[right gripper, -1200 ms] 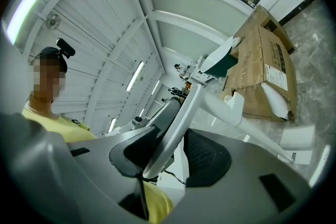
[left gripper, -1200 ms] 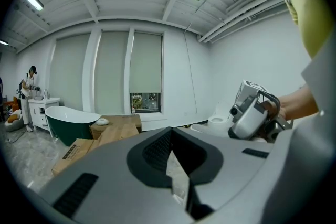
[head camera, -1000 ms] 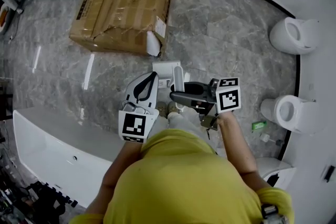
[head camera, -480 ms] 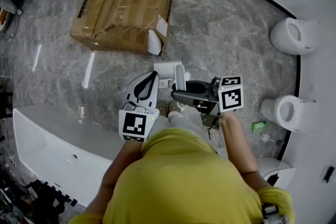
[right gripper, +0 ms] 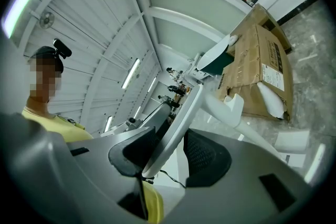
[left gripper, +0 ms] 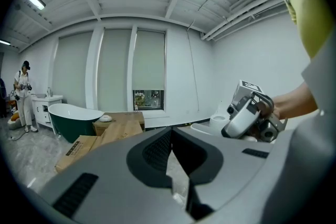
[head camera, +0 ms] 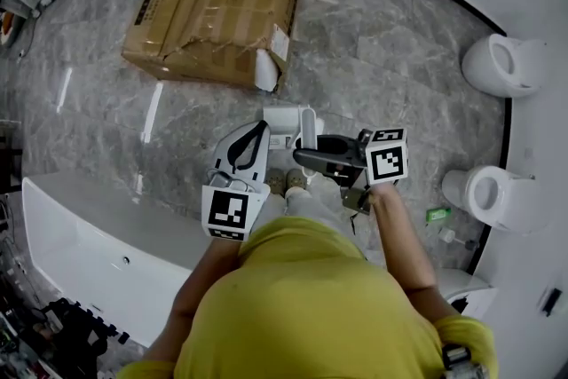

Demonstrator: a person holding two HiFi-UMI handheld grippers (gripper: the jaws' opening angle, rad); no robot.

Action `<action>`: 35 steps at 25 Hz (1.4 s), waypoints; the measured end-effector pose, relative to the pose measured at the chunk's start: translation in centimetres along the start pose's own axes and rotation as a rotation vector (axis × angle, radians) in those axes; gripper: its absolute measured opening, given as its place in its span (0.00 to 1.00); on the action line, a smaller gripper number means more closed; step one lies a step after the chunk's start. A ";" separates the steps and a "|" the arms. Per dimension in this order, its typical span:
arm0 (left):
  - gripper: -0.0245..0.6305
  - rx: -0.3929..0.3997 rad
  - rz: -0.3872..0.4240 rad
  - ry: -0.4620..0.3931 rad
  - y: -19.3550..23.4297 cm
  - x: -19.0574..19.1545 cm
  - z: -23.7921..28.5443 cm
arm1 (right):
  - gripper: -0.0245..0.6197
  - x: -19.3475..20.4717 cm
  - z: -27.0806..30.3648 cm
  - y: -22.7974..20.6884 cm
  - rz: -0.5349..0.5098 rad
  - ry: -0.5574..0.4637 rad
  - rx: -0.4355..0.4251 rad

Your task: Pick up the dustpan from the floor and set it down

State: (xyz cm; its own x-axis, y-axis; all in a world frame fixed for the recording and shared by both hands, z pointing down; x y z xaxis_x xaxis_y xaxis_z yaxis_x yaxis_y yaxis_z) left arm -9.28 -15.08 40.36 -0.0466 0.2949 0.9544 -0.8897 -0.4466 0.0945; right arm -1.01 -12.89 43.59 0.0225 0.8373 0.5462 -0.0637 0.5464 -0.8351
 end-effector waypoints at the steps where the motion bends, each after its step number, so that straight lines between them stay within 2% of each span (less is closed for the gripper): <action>1: 0.04 0.000 -0.002 0.003 0.1 0.1 0.1 | 0.31 0.1 0.1 -0.5 0.001 0.007 0.005; 13: 0.04 -0.024 -0.018 0.023 1.6 0.3 1.3 | 0.30 1.3 1.6 -7.3 -0.004 0.115 0.069; 17: 0.04 -0.030 -0.028 0.029 2.1 0.4 1.6 | 0.30 1.3 2.3 -9.5 -0.009 0.129 0.067; 32: 0.04 -0.042 -0.046 0.046 2.0 1.2 1.4 | 0.29 3.9 3.1 -16.3 -0.024 0.208 0.167; 35: 0.04 -0.042 -0.048 0.048 1.8 1.3 1.2 | 0.29 4.4 3.2 -17.1 -0.015 0.190 0.176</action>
State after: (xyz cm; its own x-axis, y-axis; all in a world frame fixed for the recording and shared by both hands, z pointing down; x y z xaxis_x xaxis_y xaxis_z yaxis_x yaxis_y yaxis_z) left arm -10.38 -16.50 42.10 -0.0240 0.3557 0.9343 -0.9095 -0.3956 0.1273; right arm -3.01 -18.56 60.49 0.2113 0.8259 0.5227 -0.2342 0.5619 -0.7933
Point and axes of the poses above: the fingertips, and each gripper's own axes: z forward along the fingers, y to its left, x out of its underside, the point moved 2 cm from there along -z, backward along the fingers, and after that the axes turned 6 degrees about -z, right-handed, at the moved point
